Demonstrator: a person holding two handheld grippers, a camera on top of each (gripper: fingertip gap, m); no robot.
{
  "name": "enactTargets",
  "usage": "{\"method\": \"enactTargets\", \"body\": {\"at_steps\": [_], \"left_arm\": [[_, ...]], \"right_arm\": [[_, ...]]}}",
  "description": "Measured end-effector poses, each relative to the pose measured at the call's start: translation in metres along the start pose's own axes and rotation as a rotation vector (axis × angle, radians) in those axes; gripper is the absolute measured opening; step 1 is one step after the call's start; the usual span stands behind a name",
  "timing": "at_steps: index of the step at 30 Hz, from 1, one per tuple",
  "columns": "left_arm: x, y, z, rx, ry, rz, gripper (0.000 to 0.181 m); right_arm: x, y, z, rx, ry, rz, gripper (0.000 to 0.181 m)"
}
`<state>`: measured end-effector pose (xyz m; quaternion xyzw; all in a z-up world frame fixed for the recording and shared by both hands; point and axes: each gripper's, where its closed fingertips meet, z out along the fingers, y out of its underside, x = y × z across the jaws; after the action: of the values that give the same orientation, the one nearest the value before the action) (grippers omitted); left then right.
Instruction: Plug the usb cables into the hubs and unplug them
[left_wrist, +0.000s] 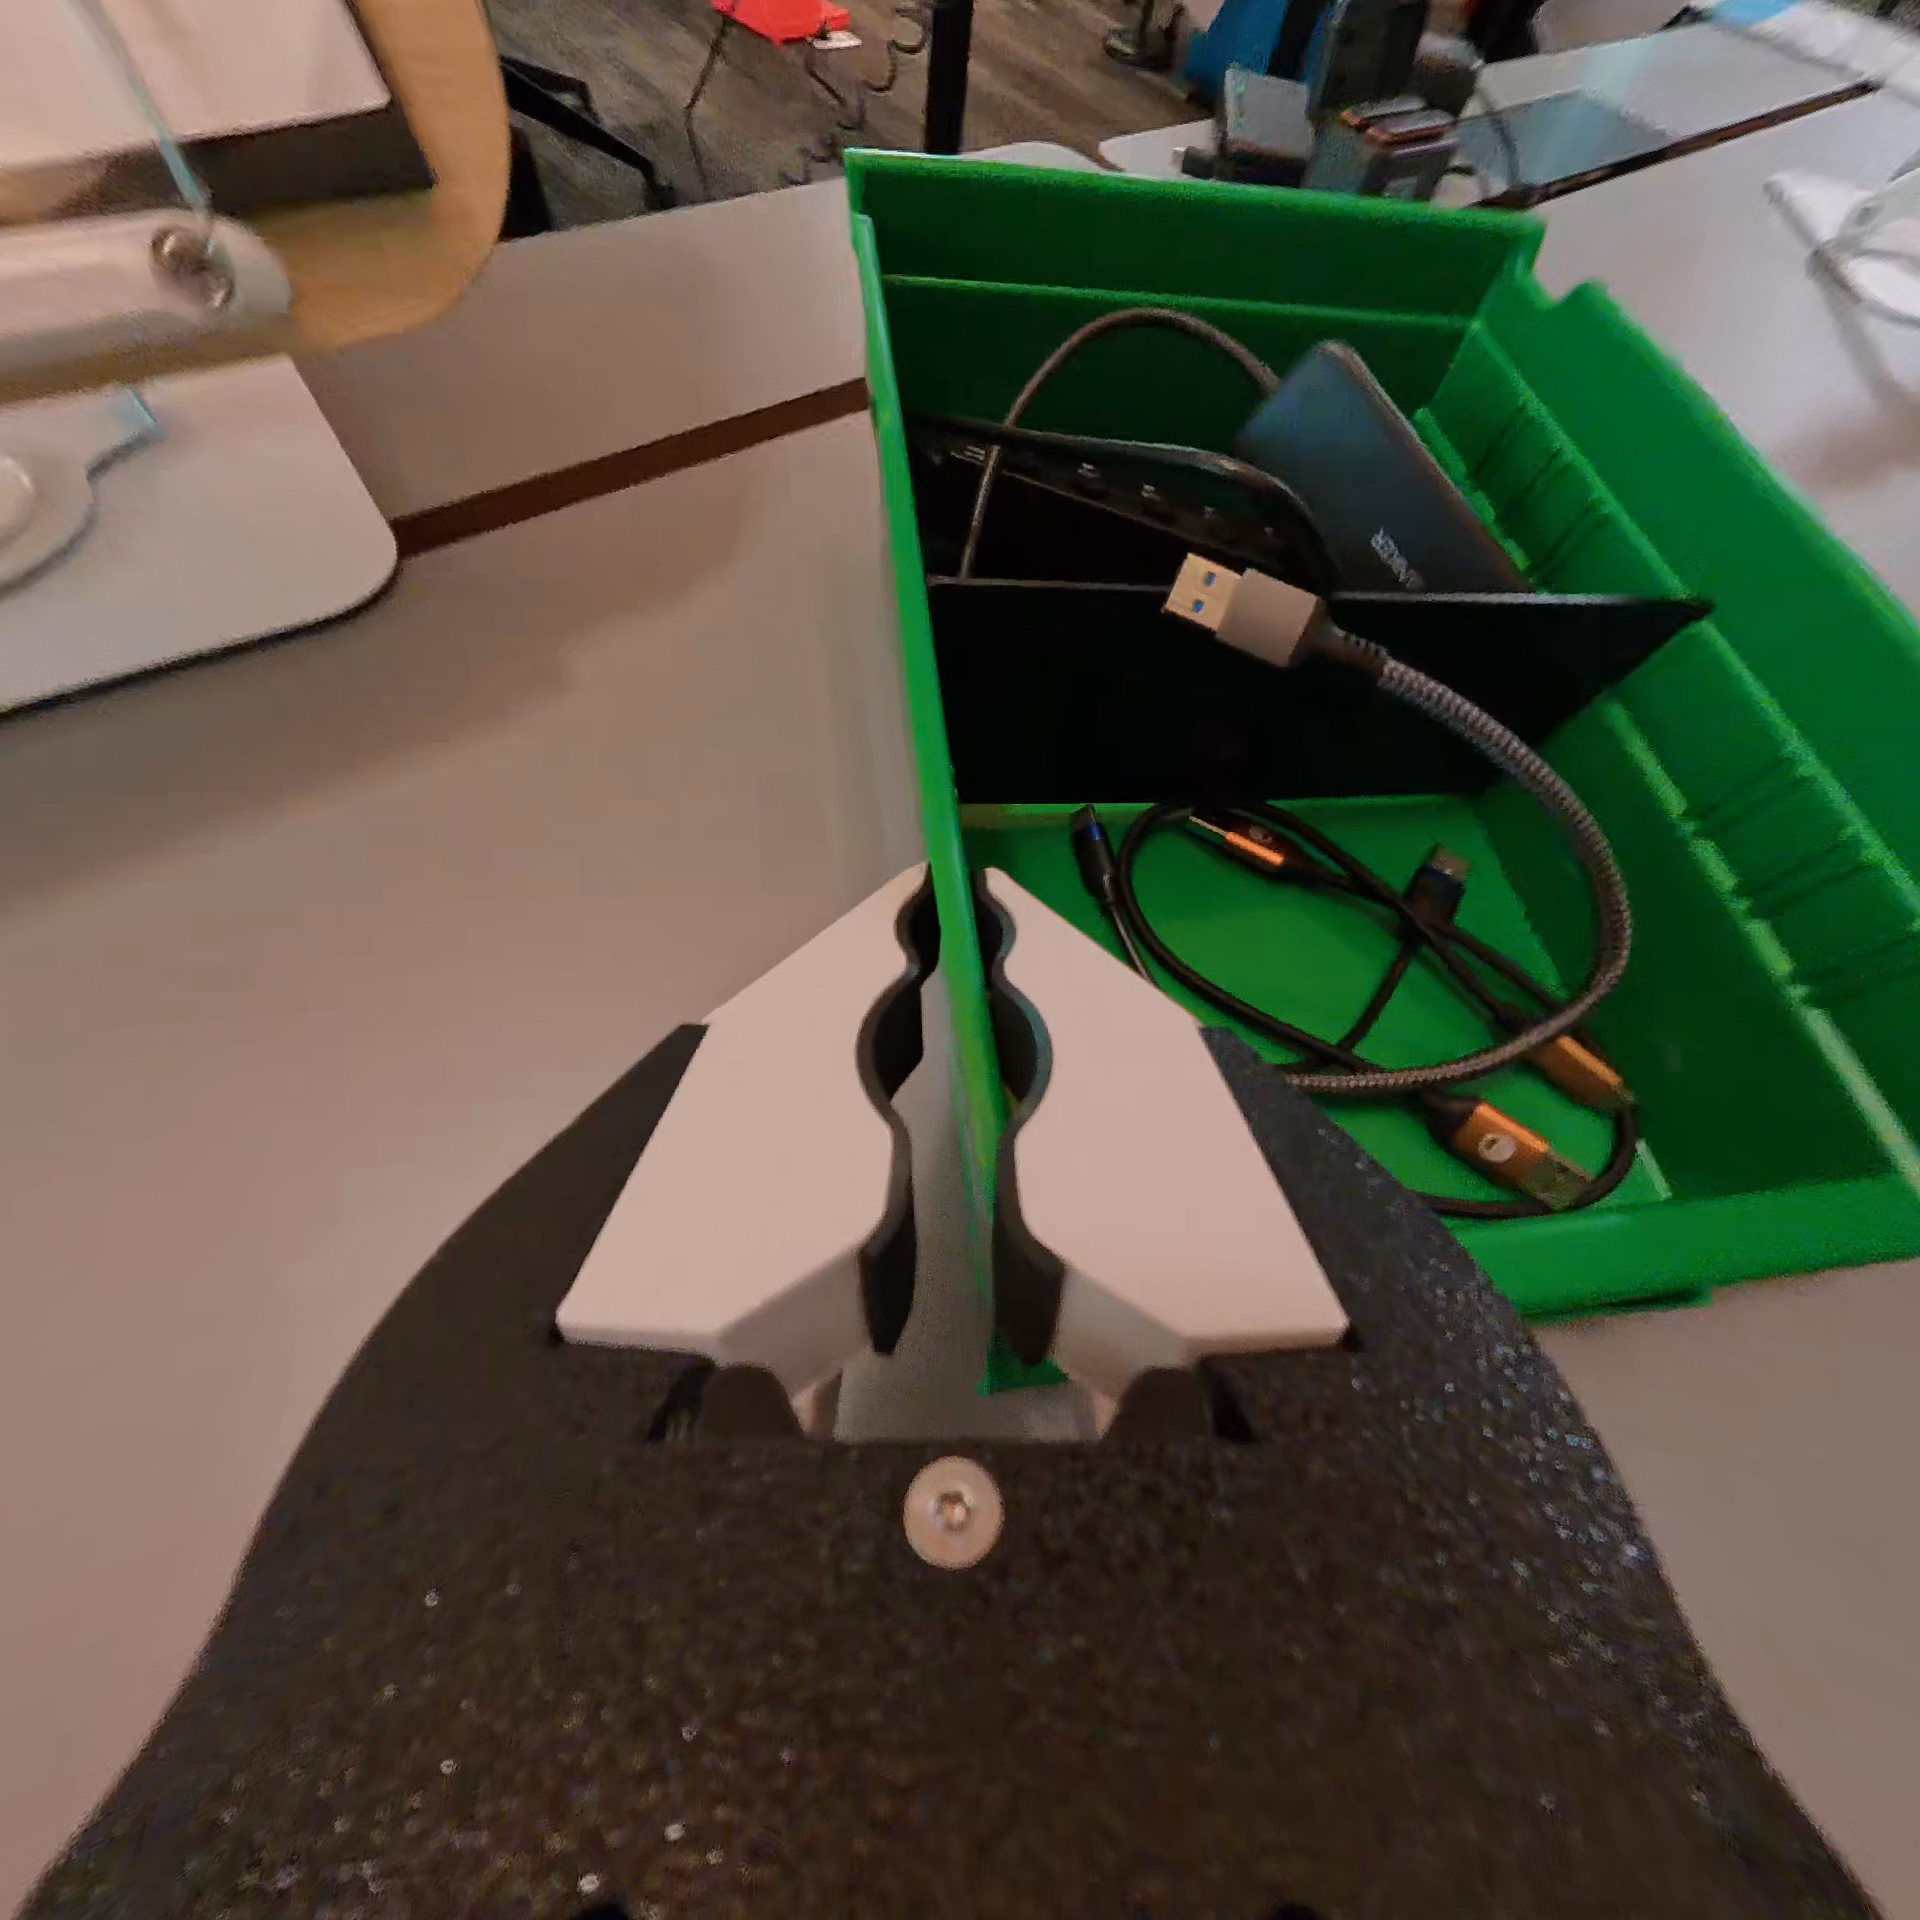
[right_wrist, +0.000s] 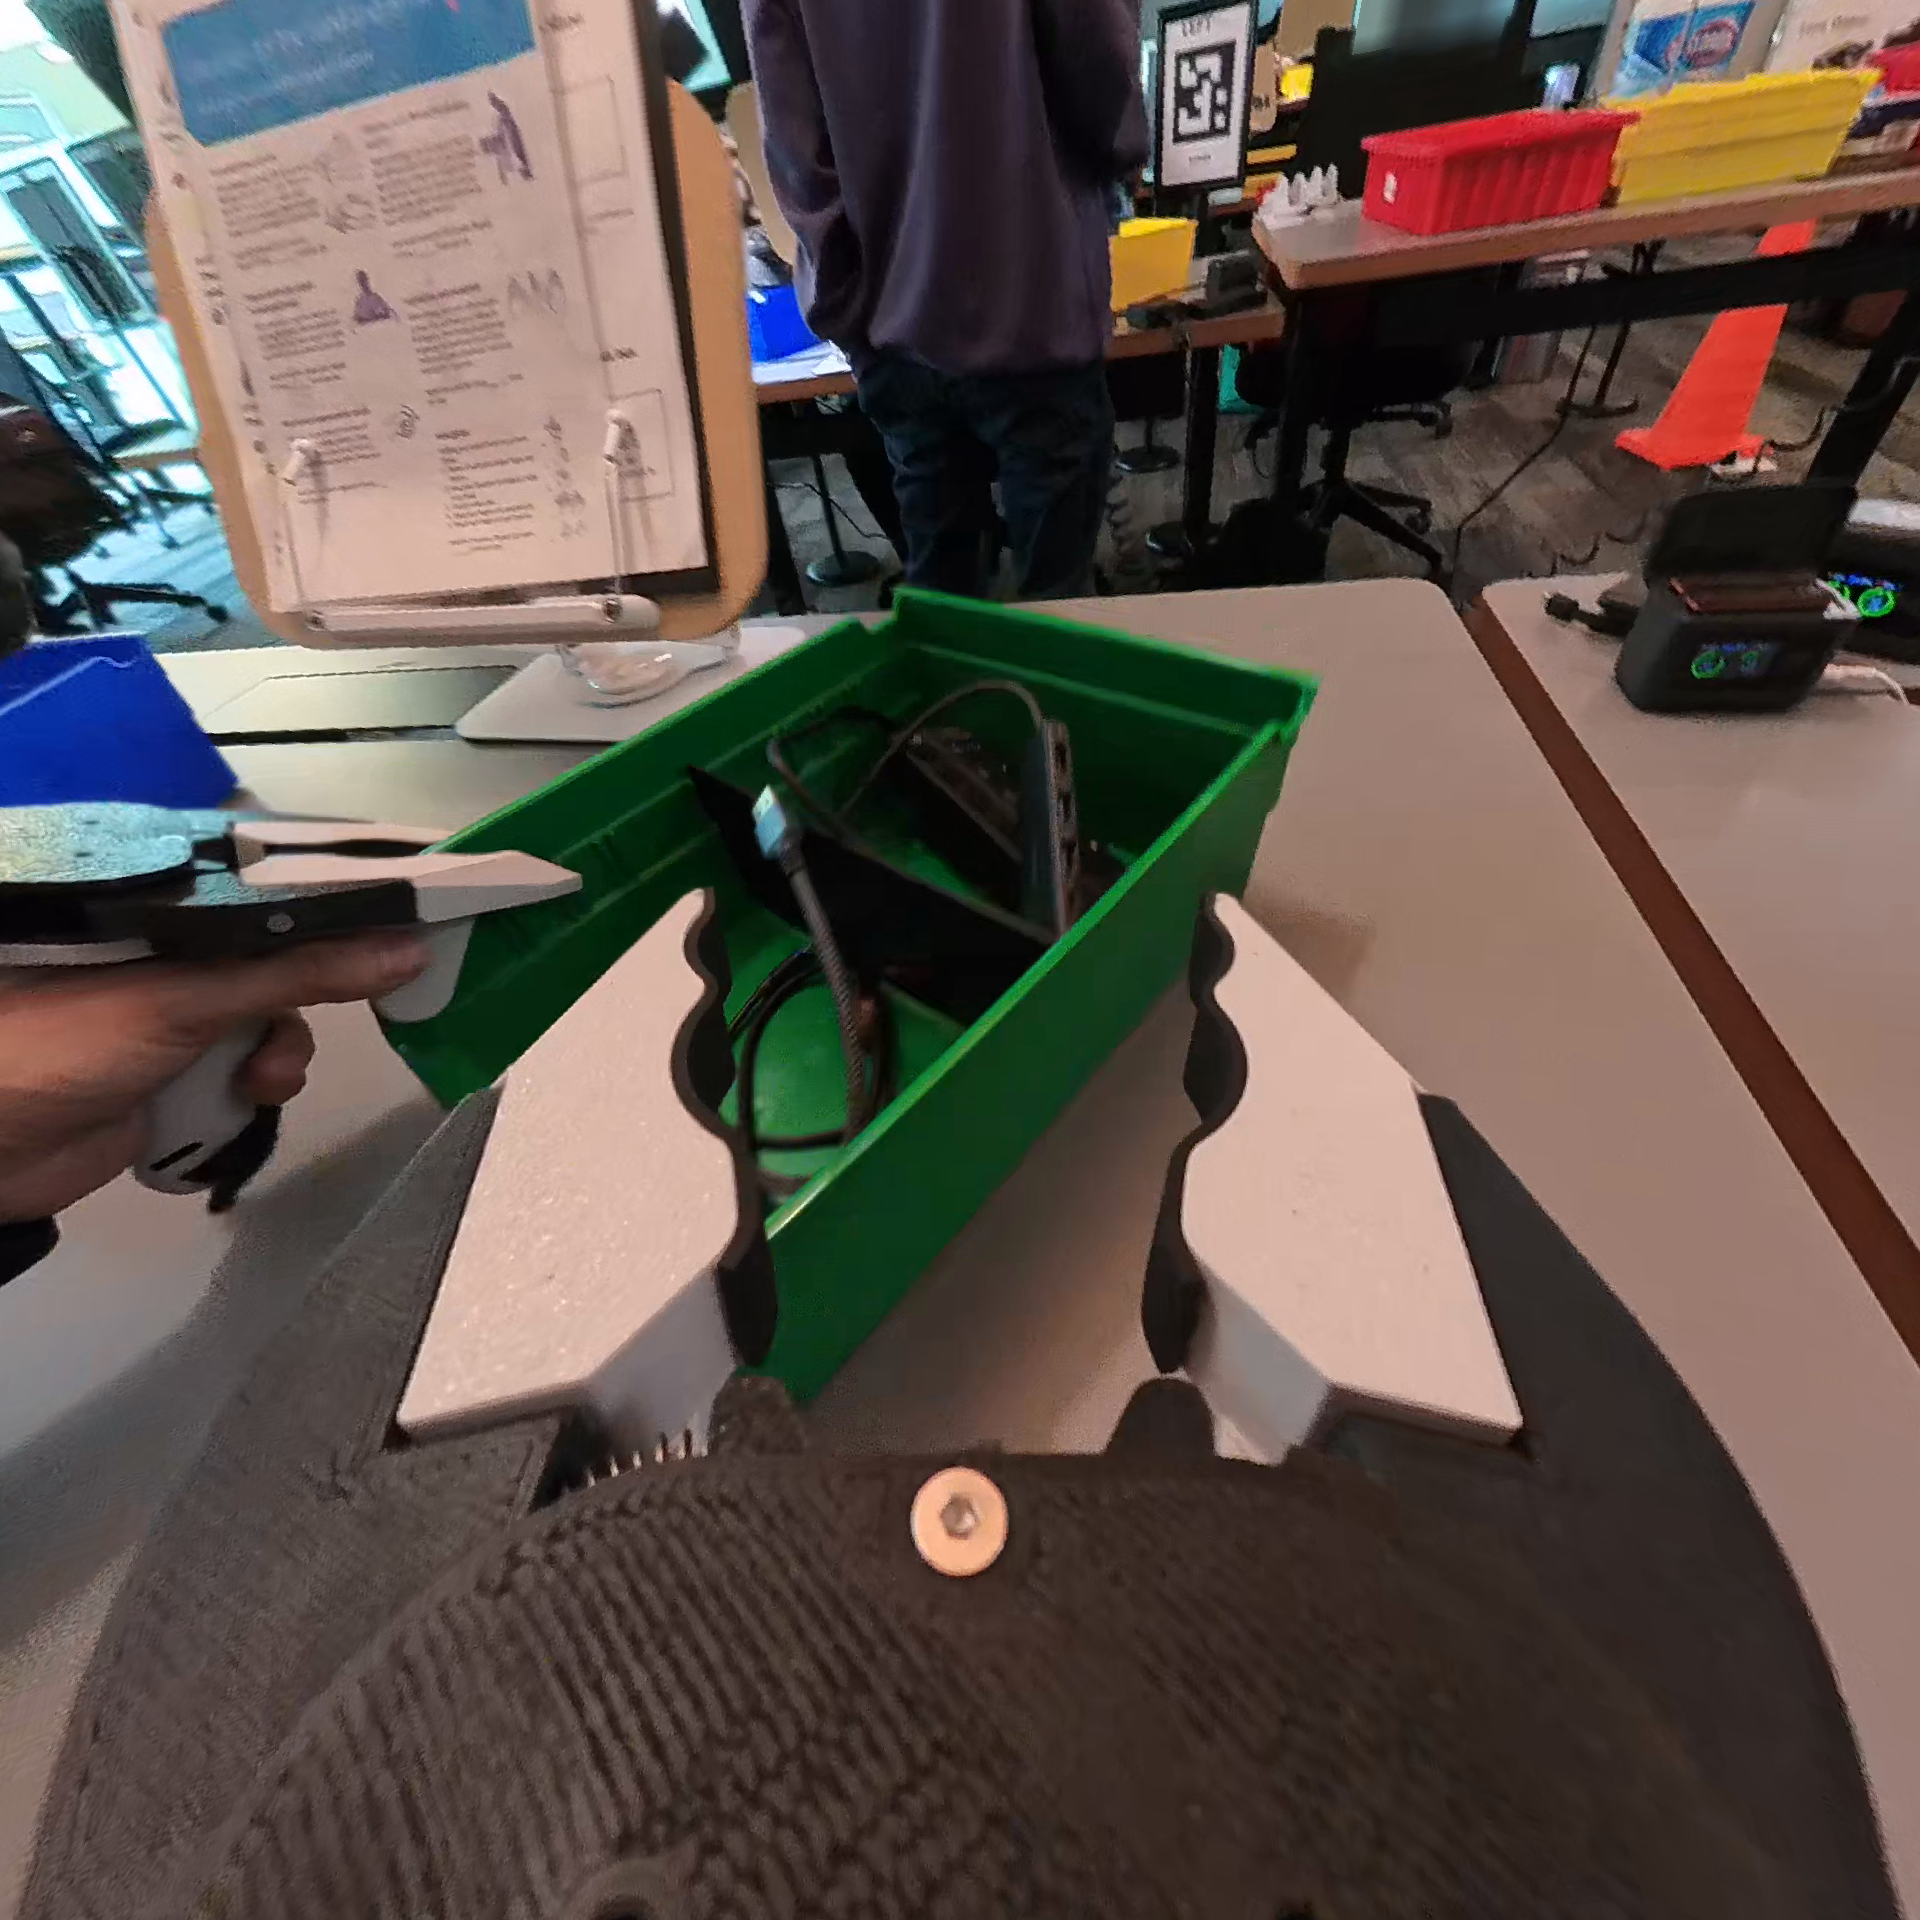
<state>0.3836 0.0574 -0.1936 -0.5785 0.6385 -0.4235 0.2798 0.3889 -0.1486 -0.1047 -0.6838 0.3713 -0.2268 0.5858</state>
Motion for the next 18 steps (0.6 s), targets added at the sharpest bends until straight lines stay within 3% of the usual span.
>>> {"method": "enactTargets", "body": {"at_steps": [4, 9, 11, 15, 18], "left_arm": [[-0.018, 0.023, -0.047, 0.009, 0.067, -0.003, 0.003], [-0.05, 0.057, -0.117, 0.013, 0.033, 0.089, 0.003], [-0.064, 0.071, -0.146, 0.018, 0.002, 0.107, 0.003], [-0.086, 0.094, -0.196, 0.044, -0.054, 0.12, 0.003], [-0.097, 0.106, -0.221, 0.046, -0.089, 0.15, 0.003]], "right_arm": [[-0.037, -0.011, 0.002, 0.038, -0.096, -0.05, 0.088], [-0.108, -0.019, 0.005, 0.05, -0.26, -0.134, 0.087], [-0.15, -0.016, 0.003, 0.044, -0.36, -0.183, 0.087], [-0.264, -0.021, -0.028, 0.07, -0.727, -0.191, 0.081], [-0.323, -0.028, -0.016, 0.067, -0.774, -0.303, 0.08]]}}
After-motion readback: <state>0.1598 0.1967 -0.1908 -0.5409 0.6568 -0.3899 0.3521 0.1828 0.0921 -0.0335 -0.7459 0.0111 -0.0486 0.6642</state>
